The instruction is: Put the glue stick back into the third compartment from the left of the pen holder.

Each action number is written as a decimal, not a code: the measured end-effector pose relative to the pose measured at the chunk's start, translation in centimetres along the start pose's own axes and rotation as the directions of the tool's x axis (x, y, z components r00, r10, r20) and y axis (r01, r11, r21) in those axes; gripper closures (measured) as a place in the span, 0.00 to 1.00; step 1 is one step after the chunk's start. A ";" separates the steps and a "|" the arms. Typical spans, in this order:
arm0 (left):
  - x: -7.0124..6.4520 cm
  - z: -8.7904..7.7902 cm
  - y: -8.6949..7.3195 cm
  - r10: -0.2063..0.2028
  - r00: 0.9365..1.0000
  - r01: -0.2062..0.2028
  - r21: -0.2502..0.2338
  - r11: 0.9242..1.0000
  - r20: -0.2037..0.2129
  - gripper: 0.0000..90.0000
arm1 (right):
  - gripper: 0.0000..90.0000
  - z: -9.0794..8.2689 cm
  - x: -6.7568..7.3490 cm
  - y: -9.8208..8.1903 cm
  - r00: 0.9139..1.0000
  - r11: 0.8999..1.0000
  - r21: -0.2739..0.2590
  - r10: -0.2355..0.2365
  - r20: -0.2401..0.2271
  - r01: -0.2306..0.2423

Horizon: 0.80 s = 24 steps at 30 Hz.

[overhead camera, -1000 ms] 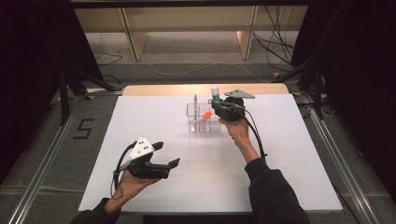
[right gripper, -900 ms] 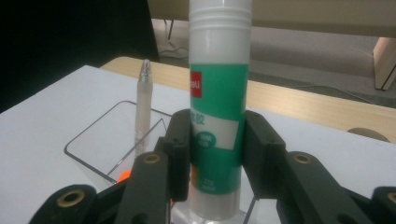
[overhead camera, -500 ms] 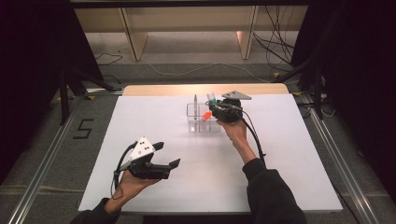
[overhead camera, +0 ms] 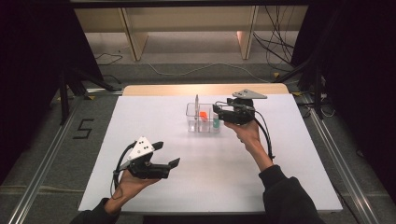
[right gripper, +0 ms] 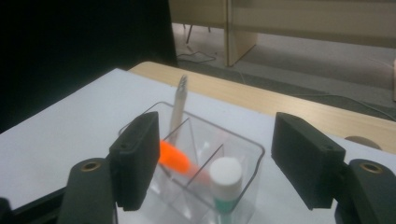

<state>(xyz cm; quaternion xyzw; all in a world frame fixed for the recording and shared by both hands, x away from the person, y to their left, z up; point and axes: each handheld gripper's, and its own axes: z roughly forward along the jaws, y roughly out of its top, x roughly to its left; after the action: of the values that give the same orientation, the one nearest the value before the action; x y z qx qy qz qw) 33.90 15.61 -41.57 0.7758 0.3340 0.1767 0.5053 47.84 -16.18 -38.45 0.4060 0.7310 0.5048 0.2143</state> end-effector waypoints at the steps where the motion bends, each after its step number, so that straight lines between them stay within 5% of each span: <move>1: 0.0 0.0 0.0 -0.003 1.000 0.003 0.000 1.000 0.002 0.17 | 0.35 -0.4 0.2 -0.1 1.000 1.000 0.007 0.001 -0.011 -0.001; 11: 0.0 0.1 0.0 -0.013 1.000 0.013 -0.002 1.000 0.006 0.17 | 0.31 -3.9 1.6 -1.5 0.995 1.000 0.015 -0.009 -0.100 0.011; 24: 0.2 0.2 -0.2 -0.030 0.999 0.030 0.004 1.000 0.023 0.17 | 0.30 -8.2 1.6 -5.5 0.992 1.000 0.022 -0.004 -0.127 0.007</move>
<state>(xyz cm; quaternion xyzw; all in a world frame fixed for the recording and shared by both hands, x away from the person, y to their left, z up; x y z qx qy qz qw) 34.08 15.63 -41.80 0.7736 0.3401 0.1595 0.5103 38.92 -20.41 -40.03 0.3735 0.7499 0.5208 0.1638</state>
